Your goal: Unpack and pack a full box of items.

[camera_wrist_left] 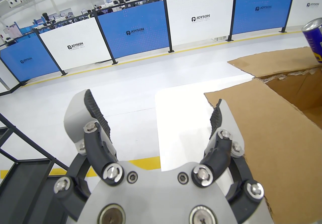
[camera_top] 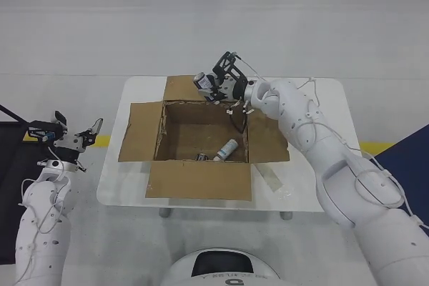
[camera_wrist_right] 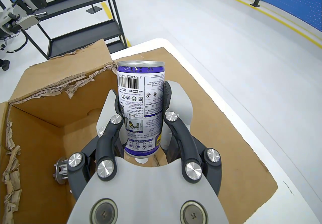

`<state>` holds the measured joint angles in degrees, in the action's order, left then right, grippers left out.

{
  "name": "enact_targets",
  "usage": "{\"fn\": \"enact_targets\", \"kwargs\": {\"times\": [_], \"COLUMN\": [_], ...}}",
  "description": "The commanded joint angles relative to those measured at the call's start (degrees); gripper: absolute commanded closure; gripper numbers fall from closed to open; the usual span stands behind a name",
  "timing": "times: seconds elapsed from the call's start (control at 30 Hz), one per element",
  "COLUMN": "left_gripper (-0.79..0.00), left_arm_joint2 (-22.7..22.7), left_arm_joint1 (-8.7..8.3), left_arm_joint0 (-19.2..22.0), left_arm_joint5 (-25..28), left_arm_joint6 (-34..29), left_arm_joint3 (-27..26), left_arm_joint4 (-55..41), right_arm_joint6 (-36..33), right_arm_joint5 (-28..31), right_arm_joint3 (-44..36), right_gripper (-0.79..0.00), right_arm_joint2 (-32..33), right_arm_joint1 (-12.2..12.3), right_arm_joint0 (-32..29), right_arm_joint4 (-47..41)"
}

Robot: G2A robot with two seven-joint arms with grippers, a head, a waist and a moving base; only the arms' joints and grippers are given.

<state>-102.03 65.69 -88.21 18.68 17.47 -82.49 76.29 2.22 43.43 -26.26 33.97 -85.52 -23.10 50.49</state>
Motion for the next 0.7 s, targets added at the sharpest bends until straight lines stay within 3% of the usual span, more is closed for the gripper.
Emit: {"fn": "enact_targets", "kwargs": {"times": [0.0,0.07,0.2,0.3,0.43,0.67], "left_gripper": [-0.785,-0.785,-0.785,-0.785,-0.785,-0.785], "left_arm_joint2": [0.00,0.00,0.00,0.00,0.00,0.00], "left_arm_joint1": [0.00,0.00,0.00,0.00,0.00,0.00], "left_arm_joint0": [0.00,0.00,0.00,0.00,0.00,0.00], "left_arm_joint5": [0.00,0.00,0.00,0.00,0.00,0.00], "left_arm_joint6": [0.00,0.00,0.00,0.00,0.00,0.00], "left_arm_joint3": [0.00,0.00,0.00,0.00,0.00,0.00], "left_arm_joint4": [0.00,0.00,0.00,0.00,0.00,0.00], "right_arm_joint6": [0.11,0.11,-1.73,-4.61,-10.57,-32.09], "right_arm_joint5": [0.00,2.42,14.57,14.57,14.57,14.57], "right_arm_joint3": [0.00,0.35,5.56,3.30,-4.33,-18.04], "right_gripper": [0.000,0.000,0.000,0.000,0.000,0.000], "right_arm_joint2": [0.01,1.29,5.53,7.98,12.39,26.62], "right_arm_joint1": [0.01,0.66,3.46,6.16,11.81,22.79], "right_arm_joint0": [0.00,-0.06,2.07,1.13,-2.46,-13.29], "right_arm_joint4": [0.00,-1.44,-7.01,-14.28,-26.28,-53.56]}}
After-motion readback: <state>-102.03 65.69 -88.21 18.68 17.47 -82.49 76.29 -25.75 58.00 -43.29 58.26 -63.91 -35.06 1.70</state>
